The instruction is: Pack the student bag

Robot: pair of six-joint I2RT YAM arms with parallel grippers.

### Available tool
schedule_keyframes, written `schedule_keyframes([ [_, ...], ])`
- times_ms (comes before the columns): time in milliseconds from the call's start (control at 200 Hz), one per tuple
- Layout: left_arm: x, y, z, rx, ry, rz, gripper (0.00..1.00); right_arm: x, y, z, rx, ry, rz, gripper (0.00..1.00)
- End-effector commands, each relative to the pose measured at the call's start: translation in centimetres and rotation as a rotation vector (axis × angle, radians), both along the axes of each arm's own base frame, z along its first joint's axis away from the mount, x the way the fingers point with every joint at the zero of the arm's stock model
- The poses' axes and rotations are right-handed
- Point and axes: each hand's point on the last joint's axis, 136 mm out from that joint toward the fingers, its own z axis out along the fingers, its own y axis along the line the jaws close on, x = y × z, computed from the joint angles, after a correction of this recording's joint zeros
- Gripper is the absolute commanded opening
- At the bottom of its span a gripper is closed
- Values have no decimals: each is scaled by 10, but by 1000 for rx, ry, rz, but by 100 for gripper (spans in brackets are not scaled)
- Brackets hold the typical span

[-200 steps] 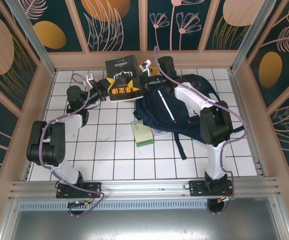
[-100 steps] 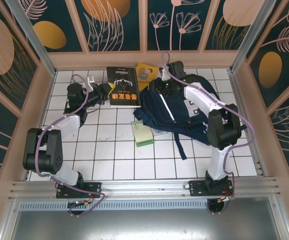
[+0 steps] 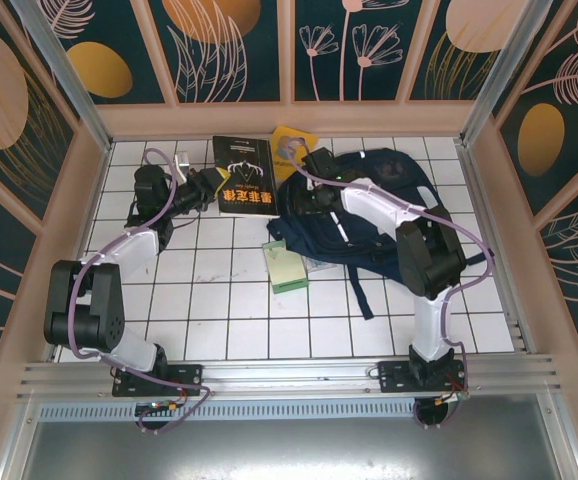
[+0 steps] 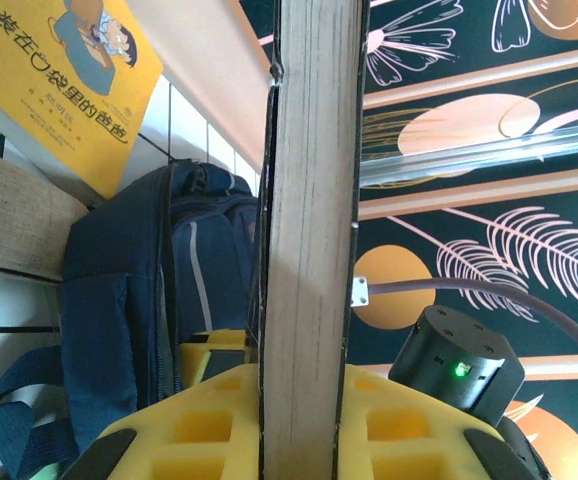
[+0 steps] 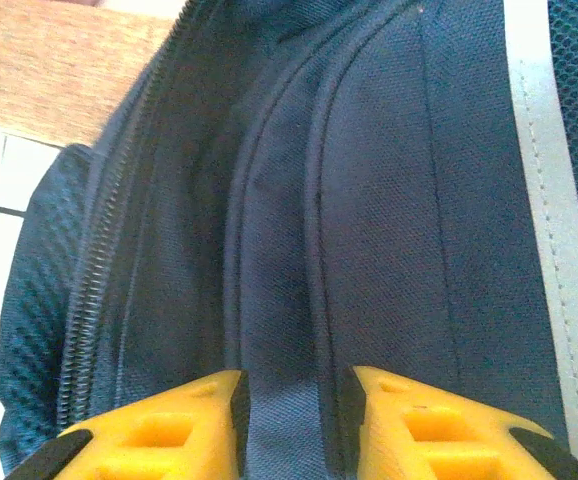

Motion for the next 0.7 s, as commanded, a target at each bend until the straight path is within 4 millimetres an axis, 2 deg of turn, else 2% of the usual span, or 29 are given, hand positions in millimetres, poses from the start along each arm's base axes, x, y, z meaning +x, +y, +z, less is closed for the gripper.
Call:
schedule_keyframes([
  [0, -1, 0, 44, 1, -146, -5, 0, -6, -15, -14, -144, 1, -6, 35],
  [250, -1, -1, 42, 3, -142, -8, 0, -7, -25, -6, -188, -18, -21, 37],
  [335, -1, -1, 43, 4, -145, -10, 0, -11, -26, -8, -190, -8, -10, 39],
  [475, -2, -1, 42, 9, -143, -8, 0, -15, -29, -25, -210, 18, -4, 39],
  [590, -2, -1, 41, 9, -139, -10, 0, -17, -30, -36, -217, 35, -5, 28],
  [695, -1, 0, 41, 11, -134, -1, 0, -13, -35, -27, -230, 3, -44, 0],
])
